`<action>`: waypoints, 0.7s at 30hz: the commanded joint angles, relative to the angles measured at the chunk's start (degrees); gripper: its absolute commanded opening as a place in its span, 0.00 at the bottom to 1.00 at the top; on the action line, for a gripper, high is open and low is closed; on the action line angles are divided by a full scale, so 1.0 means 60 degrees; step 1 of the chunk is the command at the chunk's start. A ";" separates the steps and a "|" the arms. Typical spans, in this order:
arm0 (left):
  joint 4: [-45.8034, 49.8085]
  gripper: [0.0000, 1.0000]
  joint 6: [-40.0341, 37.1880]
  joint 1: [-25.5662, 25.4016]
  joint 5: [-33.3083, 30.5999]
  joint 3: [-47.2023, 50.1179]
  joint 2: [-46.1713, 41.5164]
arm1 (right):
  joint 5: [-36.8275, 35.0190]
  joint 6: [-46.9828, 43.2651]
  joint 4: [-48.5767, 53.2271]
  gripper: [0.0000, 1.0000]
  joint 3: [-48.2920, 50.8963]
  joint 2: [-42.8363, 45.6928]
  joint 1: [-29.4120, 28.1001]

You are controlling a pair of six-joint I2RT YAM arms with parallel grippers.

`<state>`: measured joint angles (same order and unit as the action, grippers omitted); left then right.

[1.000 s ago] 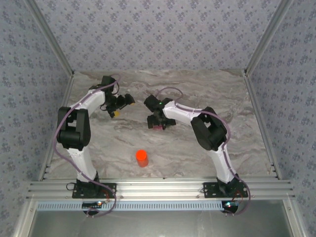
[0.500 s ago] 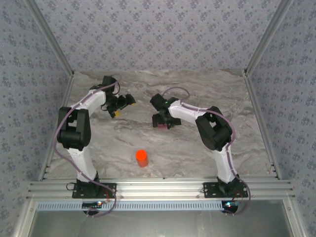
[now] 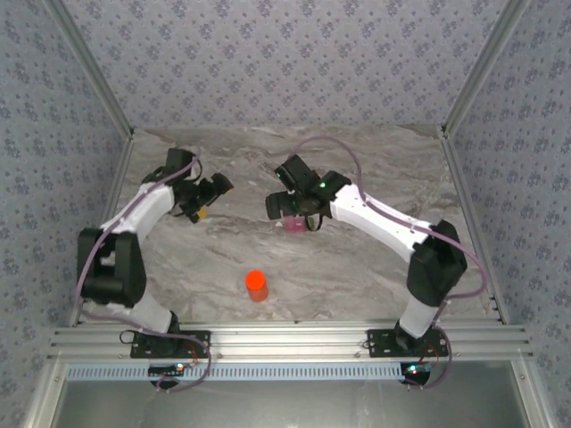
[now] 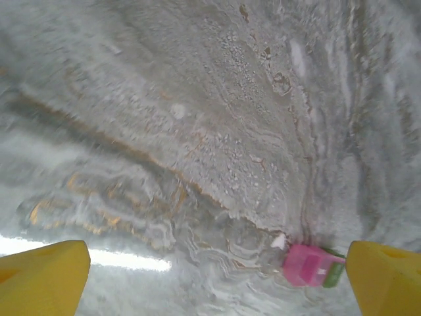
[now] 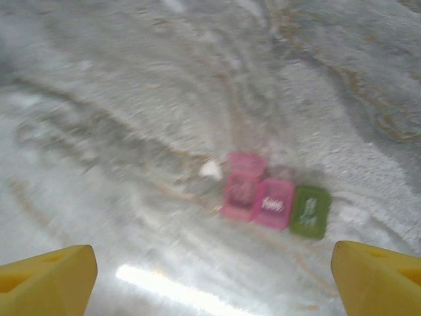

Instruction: Sort the pills into containers

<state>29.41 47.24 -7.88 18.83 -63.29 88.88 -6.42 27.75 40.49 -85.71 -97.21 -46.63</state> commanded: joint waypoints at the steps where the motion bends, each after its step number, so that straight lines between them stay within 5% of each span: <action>1: -0.0737 1.00 0.1682 0.0366 0.0296 0.1247 -0.1171 | 0.0771 -0.0334 0.0803 0.91 0.0302 0.0551 -0.0786; 6: -0.1174 1.00 0.3245 0.1070 0.0728 0.3183 -0.3212 | 0.0521 -0.0031 0.1681 0.90 0.0238 0.0719 -0.2431; 11: -0.0766 1.00 0.3187 0.1320 0.0714 0.3580 -0.4573 | 0.0250 0.0411 0.2125 0.92 0.0164 0.0098 -0.3623; 21: -0.0463 1.00 0.2712 0.1400 0.1068 0.3199 -0.4533 | 0.0564 0.0532 0.1675 0.92 -0.0004 -0.1633 -0.4034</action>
<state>25.74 64.53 0.01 23.38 -41.87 61.01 -3.60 29.63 49.54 -85.03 -105.36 -70.43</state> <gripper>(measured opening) 0.997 0.926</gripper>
